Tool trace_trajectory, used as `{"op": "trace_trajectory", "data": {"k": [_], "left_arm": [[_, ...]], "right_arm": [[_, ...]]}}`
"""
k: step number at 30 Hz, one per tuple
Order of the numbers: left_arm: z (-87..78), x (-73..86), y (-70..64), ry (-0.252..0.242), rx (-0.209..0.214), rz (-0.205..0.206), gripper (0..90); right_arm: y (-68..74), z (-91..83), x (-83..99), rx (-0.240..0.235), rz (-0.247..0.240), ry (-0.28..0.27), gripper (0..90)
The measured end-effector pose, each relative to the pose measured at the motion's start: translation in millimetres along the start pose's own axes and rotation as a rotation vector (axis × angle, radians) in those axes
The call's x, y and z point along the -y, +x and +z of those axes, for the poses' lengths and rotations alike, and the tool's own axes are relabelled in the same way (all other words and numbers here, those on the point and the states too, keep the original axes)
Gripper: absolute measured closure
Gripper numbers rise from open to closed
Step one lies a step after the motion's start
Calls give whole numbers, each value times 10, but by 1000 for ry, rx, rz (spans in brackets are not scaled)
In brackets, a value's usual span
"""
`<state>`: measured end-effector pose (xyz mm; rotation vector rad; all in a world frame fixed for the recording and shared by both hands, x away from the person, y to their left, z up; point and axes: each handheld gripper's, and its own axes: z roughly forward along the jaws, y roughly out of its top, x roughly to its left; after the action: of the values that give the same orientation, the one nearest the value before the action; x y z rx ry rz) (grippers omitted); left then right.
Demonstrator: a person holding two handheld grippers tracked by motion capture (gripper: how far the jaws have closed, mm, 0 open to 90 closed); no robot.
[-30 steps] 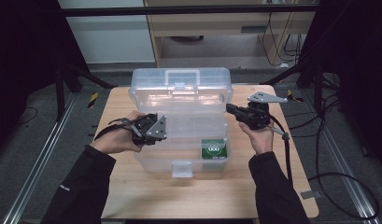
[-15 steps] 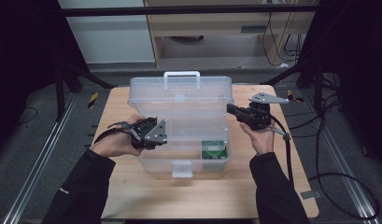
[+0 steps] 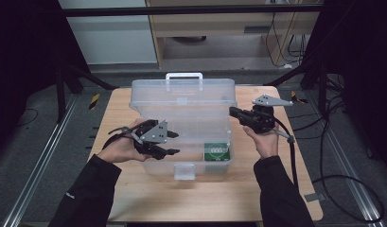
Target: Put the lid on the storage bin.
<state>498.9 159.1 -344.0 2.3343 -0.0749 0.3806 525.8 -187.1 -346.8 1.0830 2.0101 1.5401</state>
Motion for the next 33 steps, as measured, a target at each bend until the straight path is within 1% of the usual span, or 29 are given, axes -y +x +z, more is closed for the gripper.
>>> {"op": "trace_trajectory", "data": {"k": [4, 6, 7, 11, 13, 16, 20, 22, 24, 26, 27, 28, 29, 30, 31, 33], "left_arm": [[5, 8, -7, -60, 3, -28, 438], [0, 10, -13, -99, -1, -56, 429], [-3, 12, -17, -118, -8, -73, 425], [-20, 37, -25, -169, -49, -152, 400], [-27, 60, -30, -194, -61, -194, 387], [-44, 94, -38, -206, -92, -240, 381], [-87, 140, -62, -242, -136, -308, 386], [-114, 165, -80, -250, -151, -330, 382], [-139, 185, -107, -252, -185, -350, 385], [-175, 206, -131, -258, -206, -373, 399], [-197, 214, -142, -257, -223, -380, 402], [-221, 223, -152, -256, -241, -379, 406], [-253, 237, -164, -263, -259, -395, 410], [-275, 248, -169, -264, -271, -403, 419], [-300, 265, -176, -268, -286, -411, 433], [-348, 305, -186, -260, -311, -431, 438]], "right_arm": [[6, -3, 2, 2, -3, 3, 874], [9, -5, 3, -2, -2, 4, 872], [12, -7, 5, -2, -1, 4, 871], [11, -14, 14, -5, -8, 9, 870], [12, -19, 18, -6, -9, 12, 872], [15, -25, 23, -8, -11, 19, 878], [17, -31, 28, -8, -15, 25, 884], [22, -36, 33, -9, -15, 29, 886], [27, -40, 40, -10, -12, 33, 895], [32, -44, 50, -9, -16, 38, 900], [35, -47, 56, -12, -14, 43, 900], [38, -51, 63, -13, -14, 46, 900], [40, -54, 71, -15, -13, 49, 900], [38, -57, 81, -19, -18, 52, 900], [47, -60, 92, -24, -12, 59, 900], [53, -62, 105, -24, -19, 65, 900]]}}
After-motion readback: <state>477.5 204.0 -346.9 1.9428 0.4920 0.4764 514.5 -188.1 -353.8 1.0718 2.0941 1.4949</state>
